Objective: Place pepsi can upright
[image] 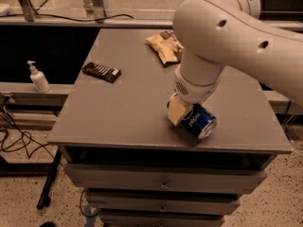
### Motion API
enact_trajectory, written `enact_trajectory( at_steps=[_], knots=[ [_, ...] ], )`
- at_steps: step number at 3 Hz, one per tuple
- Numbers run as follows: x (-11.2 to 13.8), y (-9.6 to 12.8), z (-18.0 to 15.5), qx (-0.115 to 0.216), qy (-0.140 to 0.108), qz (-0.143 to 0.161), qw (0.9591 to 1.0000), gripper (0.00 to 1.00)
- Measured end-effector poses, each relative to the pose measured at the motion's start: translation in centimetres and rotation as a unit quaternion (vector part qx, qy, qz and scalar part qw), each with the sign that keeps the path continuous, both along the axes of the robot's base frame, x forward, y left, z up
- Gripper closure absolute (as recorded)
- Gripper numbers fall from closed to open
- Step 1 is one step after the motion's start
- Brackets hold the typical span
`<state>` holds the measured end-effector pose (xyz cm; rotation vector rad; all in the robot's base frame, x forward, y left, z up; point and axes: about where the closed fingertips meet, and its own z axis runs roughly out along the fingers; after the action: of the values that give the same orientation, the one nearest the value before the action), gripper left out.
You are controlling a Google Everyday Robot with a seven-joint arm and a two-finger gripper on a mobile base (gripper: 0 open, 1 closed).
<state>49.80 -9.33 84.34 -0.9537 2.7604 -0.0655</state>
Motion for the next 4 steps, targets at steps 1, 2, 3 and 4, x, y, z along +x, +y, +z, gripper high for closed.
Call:
enact_trajectory(
  at_steps=[1, 2, 3, 4],
  knots=[
    [0.1, -1.2, 1.4, 0.037, -0.030, -0.002, 0.9989, 1.00],
    [0.4, -2.7, 3.7, 0.085, -0.074, 0.001, 0.9936, 1.00],
    [0.9, -3.5, 6.3, 0.127, -0.117, 0.007, 0.9850, 1.00],
    [1.5, -4.3, 8.5, 0.182, -0.159, 0.010, 0.9703, 1.00]
  ],
)
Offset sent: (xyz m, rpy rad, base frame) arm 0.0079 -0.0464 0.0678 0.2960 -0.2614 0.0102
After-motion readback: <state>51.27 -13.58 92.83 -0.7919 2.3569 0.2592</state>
